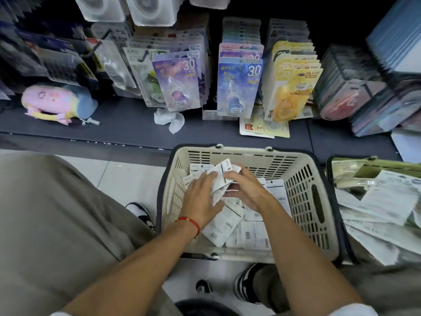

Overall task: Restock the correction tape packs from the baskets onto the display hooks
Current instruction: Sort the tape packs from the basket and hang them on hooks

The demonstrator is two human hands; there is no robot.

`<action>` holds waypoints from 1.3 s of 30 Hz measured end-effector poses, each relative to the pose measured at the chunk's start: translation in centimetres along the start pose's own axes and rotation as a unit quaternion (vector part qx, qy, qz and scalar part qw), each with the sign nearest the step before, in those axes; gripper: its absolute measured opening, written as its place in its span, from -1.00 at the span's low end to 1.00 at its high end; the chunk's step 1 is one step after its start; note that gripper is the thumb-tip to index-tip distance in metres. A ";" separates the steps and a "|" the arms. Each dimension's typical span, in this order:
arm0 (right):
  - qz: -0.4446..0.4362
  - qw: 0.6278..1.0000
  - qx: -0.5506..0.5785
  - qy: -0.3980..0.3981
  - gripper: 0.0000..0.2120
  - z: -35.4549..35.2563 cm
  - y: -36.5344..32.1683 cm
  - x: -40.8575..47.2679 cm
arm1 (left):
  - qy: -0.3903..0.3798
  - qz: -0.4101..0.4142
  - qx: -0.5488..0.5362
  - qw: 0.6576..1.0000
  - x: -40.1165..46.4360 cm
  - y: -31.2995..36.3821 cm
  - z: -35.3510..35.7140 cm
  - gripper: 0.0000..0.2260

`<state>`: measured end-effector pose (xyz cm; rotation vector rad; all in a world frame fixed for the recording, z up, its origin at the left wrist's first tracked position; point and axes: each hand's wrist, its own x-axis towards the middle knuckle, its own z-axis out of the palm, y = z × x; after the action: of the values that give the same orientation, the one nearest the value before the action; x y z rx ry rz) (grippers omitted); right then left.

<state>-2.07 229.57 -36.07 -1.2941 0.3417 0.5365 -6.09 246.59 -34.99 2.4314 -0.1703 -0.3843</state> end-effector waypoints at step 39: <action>-0.031 0.992 -0.113 0.053 -0.81 -0.8 -0.1 -0.7 | -0.112 -0.123 -0.407 0.898 0.1 -4.0 -1.4 -0.31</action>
<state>-2.49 228.66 -35.81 -1.5518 0.3344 0.4652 -5.43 250.48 -36.46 1.5721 0.1779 -0.6897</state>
